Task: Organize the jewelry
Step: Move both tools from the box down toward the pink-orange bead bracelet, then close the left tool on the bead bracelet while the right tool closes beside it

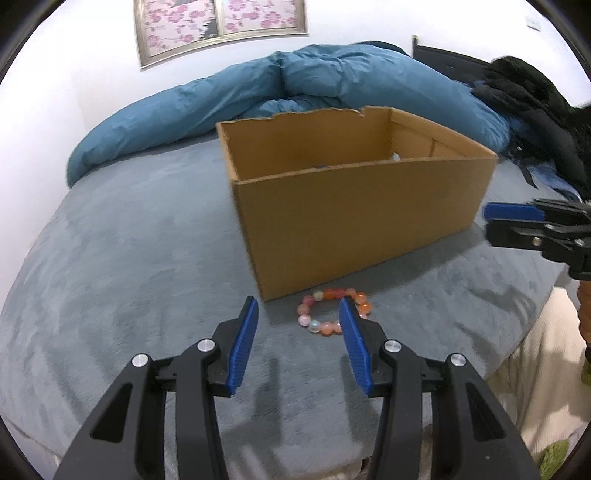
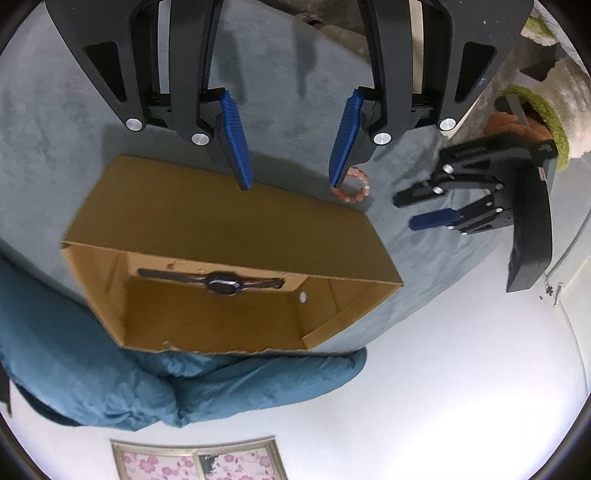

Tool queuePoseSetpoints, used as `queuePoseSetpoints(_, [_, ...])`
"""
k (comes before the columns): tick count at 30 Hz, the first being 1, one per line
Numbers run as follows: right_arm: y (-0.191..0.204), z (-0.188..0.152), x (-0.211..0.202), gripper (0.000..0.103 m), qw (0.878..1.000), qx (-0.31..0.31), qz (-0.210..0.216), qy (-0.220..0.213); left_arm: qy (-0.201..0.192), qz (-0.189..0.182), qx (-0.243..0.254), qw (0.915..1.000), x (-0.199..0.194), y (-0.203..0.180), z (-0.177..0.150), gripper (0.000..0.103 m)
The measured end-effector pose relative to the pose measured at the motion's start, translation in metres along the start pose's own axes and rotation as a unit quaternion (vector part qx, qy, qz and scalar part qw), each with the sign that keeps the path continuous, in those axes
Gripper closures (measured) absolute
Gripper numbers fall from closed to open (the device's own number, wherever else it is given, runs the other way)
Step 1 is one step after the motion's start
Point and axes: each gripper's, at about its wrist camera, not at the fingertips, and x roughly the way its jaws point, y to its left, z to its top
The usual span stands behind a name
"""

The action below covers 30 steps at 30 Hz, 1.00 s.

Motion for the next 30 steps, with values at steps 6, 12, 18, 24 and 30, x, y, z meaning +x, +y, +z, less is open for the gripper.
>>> queuePoseSetpoints(6, [0.017, 0.003, 0.039, 0.070, 0.999, 0.004, 0.035, 0.022, 0.018, -0.012, 0.016, 0.9996, 0.026, -0.004, 0.004, 0.074])
queuePoseSetpoints(12, [0.029, 0.002, 0.079, 0.077, 0.998, 0.007, 0.048, 0.046, 0.043, -0.022, 0.017, 0.9987, 0.049, 0.004, 0.006, 0.083])
queuePoseSetpoints(18, [0.035, 0.000, 0.108, 0.083, 0.996, 0.003, 0.046, 0.076, 0.060, -0.044, 0.024, 0.9969, 0.062, 0.004, 0.004, 0.088])
queuePoseSetpoints(24, [0.035, -0.002, 0.120, 0.090, 0.995, 0.006, 0.038, 0.091, 0.070, -0.042, 0.024, 0.9964, 0.072, 0.003, 0.003, 0.089])
queuePoseSetpoints(30, [0.031, -0.003, 0.116, 0.095, 0.996, 0.017, 0.036, 0.085, 0.064, -0.029, 0.024, 0.9972, 0.073, -0.001, 0.006, 0.094])
